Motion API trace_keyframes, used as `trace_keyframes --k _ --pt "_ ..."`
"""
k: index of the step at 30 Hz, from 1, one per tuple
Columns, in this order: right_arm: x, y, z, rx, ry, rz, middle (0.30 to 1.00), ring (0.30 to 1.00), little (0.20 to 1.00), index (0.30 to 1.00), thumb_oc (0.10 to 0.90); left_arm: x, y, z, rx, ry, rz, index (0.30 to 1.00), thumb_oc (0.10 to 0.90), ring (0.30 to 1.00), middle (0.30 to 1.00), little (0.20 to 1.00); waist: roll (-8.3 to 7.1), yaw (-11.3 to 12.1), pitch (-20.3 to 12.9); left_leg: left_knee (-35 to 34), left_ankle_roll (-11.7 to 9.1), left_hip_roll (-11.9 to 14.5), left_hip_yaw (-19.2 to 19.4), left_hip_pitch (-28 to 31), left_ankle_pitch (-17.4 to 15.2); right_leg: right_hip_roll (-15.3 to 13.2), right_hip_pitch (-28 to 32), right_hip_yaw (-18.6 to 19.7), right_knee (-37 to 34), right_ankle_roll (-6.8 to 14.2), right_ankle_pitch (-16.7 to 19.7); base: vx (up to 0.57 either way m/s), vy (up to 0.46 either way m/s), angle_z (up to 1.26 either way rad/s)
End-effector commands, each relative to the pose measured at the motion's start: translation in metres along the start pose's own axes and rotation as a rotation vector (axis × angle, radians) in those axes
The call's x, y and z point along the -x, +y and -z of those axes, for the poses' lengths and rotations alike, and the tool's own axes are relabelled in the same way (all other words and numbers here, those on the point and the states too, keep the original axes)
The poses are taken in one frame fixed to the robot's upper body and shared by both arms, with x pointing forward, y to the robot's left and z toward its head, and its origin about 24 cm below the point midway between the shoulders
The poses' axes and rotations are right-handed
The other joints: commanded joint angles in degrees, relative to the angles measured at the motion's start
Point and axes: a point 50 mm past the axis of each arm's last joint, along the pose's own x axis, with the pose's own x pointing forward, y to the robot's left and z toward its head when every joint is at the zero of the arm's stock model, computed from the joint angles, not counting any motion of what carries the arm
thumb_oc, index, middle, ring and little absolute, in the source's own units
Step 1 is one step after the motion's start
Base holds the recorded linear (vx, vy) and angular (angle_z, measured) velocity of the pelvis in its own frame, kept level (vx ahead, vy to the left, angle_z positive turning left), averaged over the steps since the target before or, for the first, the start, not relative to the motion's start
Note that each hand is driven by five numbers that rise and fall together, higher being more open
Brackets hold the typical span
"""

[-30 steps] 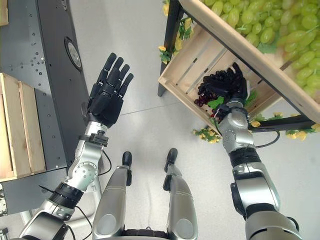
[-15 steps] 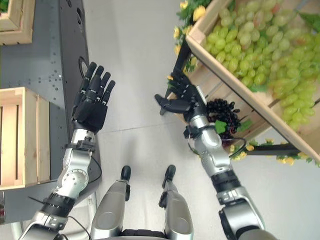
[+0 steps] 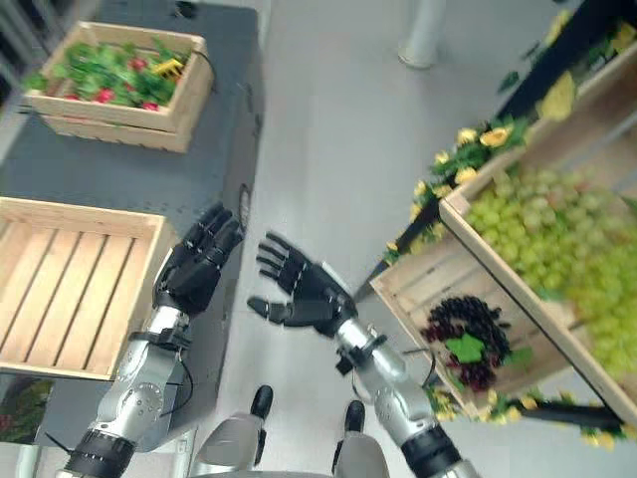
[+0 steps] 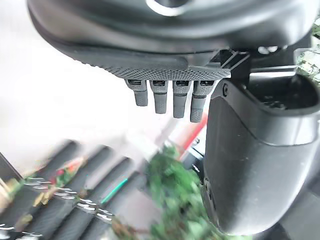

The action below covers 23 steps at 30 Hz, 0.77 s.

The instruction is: Pick up the fruits from the basket on one side to the basket on the other side

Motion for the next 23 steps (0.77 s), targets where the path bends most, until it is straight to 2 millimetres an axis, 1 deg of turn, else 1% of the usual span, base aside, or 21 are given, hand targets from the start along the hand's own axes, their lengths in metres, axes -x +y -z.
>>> trace_keyframes --k 1,3,4,6,8,9,10,11,12,13,14,15,16,17,18,20,22,23 --pt "0.012 -0.014 -0.001 0.053 -0.029 0.060 0.900 0.900 0.900 0.900 0.800 0.009 -0.015 0.023 0.072 0.038 0.117 0.900 0.800 0.900 0.900 0.900 0.64 -1.4 -8.6 -6.0 0.3 -0.1 1.9 -0.3 3.5 1.7 -1.3 -0.7 3.2 0.5 -1.6 0.06 -0.347 0.92" --pt "0.024 -0.029 0.020 0.018 0.085 0.195 0.900 0.900 0.900 0.900 0.800 0.017 -0.003 0.037 0.074 0.098 0.062 0.900 0.800 0.900 0.900 0.900 0.56 -1.2 -9.1 -5.9 -0.9 1.2 1.9 -0.5 4.3 2.7 -0.1 -3.0 2.6 -0.8 -2.5 0.04 -0.388 0.57" --pt "0.032 -0.036 0.031 0.055 0.158 0.230 0.900 0.900 0.900 0.900 0.800 0.023 0.002 0.048 0.063 0.143 0.043 0.900 0.800 0.900 0.900 0.900 0.49 -1.1 -9.2 -5.2 -1.7 1.9 1.6 -1.2 5.0 2.9 0.9 -4.6 2.0 -1.6 -2.9 0.00 -0.355 0.56" --pt "0.044 -0.042 0.048 0.067 0.269 0.234 0.900 0.900 0.900 0.900 0.800 0.031 0.005 0.069 0.051 0.250 0.072 0.900 0.800 0.900 0.900 0.900 0.52 -0.4 -9.1 -4.1 -2.6 2.6 0.9 -3.0 6.1 3.3 1.6 -6.6 1.3 -2.2 -3.2 -0.06 -0.238 0.58" --pt "0.050 -0.048 0.054 0.061 0.317 0.265 0.900 0.900 0.900 0.900 0.800 0.035 0.007 0.080 -0.008 0.330 0.087 0.900 0.800 0.900 0.900 0.900 0.53 -0.2 -9.0 -3.0 -3.1 2.9 1.3 -4.1 6.2 3.2 1.8 -8.3 1.3 -2.5 -3.7 -0.07 -0.113 0.46" --pt "0.055 -0.052 0.057 0.060 0.343 0.293 0.900 0.900 0.900 0.900 0.800 0.038 0.008 0.087 -0.013 0.379 0.102 0.900 0.800 0.900 0.900 0.900 0.51 -0.3 -8.9 -2.1 -3.2 3.1 2.1 -4.5 5.9 3.0 1.9 -9.3 1.3 -2.6 -3.8 -0.08 -0.073 0.54" --pt "0.062 -0.060 0.061 0.062 0.379 0.345 0.900 0.900 0.900 0.900 0.800 0.042 0.009 0.098 -0.038 0.461 0.120 0.900 0.800 0.900 0.900 0.900 0.46 -0.7 -8.8 0.0 -3.3 3.3 4.0 -4.9 5.0 2.7 2.0 -10.6 1.5 -2.7 -4.3 -0.08 -0.045 0.60" --pt "0.072 -0.071 0.066 0.038 0.405 0.443 0.900 0.900 0.900 0.900 0.800 0.045 0.013 0.109 -0.137 0.548 0.114 0.900 0.800 0.900 0.900 0.900 0.34 -1.3 -8.8 2.0 -3.5 3.7 6.4 -5.4 4.1 2.2 2.1 -12.2 1.9 -2.8 -4.6 -0.06 -0.019 0.61" --pt "0.074 -0.073 0.067 0.030 0.408 0.463 0.900 0.900 0.900 0.900 0.800 0.046 0.014 0.112 -0.148 0.567 0.117 0.900 0.800 0.900 0.900 0.900 0.34 -1.5 -8.8 2.2 -3.5 3.9 7.0 -5.3 4.0 2.1 2.1 -12.6 1.9 -2.8 -4.6 -0.05 0.030 0.68" --pt "0.082 -0.078 0.072 0.009 0.427 0.518 0.900 0.900 0.900 0.900 0.800 0.049 0.016 0.120 -0.173 0.636 0.111 0.900 0.800 0.900 0.900 0.900 0.35 -2.3 -9.0 2.7 -3.5 4.5 9.2 -5.0 3.6 1.7 2.1 -13.6 2.2 -2.7 -4.6 -0.04 0.095 0.58" --pt "0.094 -0.083 0.081 -0.001 0.462 0.571 0.900 0.900 0.900 0.900 0.800 0.053 0.022 0.129 -0.181 0.697 0.065 0.900 0.800 0.900 0.900 0.900 0.52 -3.4 -9.3 2.4 -3.4 5.2 11.3 -3.9 3.2 1.5 2.0 -14.1 2.5 -2.6 -4.8 -0.05 0.159 0.44" --pt "0.104 -0.085 0.087 -0.007 0.485 0.605 0.900 0.900 0.900 0.900 0.800 0.057 0.025 0.134 -0.201 0.746 0.048 0.900 0.800 0.900 0.900 0.900 0.97 -4.2 -9.7 0.3 -3.3 5.8 12.8 -2.5 3.4 1.5 2.0 -14.3 2.3 -2.4 -4.8 -0.03 0.151 0.20" --pt "0.109 -0.086 0.090 -0.012 0.492 0.618 0.900 0.900 0.900 0.900 0.800 0.060 0.028 0.136 -0.211 0.764 0.045 0.900 0.800 0.900 0.900 0.900 1.29 -4.5 -9.9 -1.2 -3.3 6.0 13.3 -1.8 3.8 1.5 2.0 -14.2 2.3 -2.3 -4.8 0.00 0.179 0.52" --pt "0.121 -0.089 0.098 -0.021 0.535 0.671 0.900 0.900 0.900 0.900 0.800 0.068 0.036 0.143 -0.258 0.839 0.003 0.900 0.800 0.900 0.900 0.900 2.18 -5.3 -10.5 -4.5 -3.4 6.2 14.0 -0.1 4.7 1.6 1.9 -13.7 1.9 -1.9 -4.5 0.01 0.130 0.66" --pt "0.123 -0.089 0.099 -0.022 0.542 0.680 0.900 0.900 0.900 0.900 0.800 0.070 0.038 0.144 -0.267 0.851 -0.004 0.900 0.800 0.900 0.900 0.900 2.34 -5.3 -10.5 -5.1 -3.4 6.2 13.9 0.2 4.9 1.6 2.0 -13.5 1.9 -1.8 -4.5 0.03 0.182 0.68" --pt "0.136 -0.092 0.107 -0.037 0.587 0.758 0.900 0.900 0.900 0.900 0.800 0.084 0.050 0.149 -0.322 0.946 -0.049 0.900 0.800 0.900 0.900 0.900 2.94 -5.4 -11.1 -7.7 -3.4 6.2 13.7 1.4 5.5 1.1 2.2 -13.3 1.5 -1.1 -4.2 0.03 0.147 0.19" --pt "0.147 -0.094 0.113 -0.109 0.587 0.871 0.900 0.900 0.900 0.900 0.800 0.099 0.058 0.154 -0.343 1.025 -0.084 0.900 0.800 0.900 0.900 0.900 3.21 -5.3 -11.5 -7.8 -3.3 5.7 13.6 2.3 4.9 0.6 3.0 -13.7 1.1 -0.4 -4.1 0.04 0.127 0.06" --pt "0.151 -0.094 0.115 -0.117 0.604 0.895 0.900 0.900 0.900 0.900 0.800 0.105 0.060 0.156 -0.355 1.046 -0.091 0.900 0.800 0.900 0.900 0.900 3.35 -5.2 -11.6 -7.8 -3.1 5.6 13.6 2.8 4.6 0.4 3.4 -13.7 0.9 -0.2 -4.0 0.05 0.118 0.12"
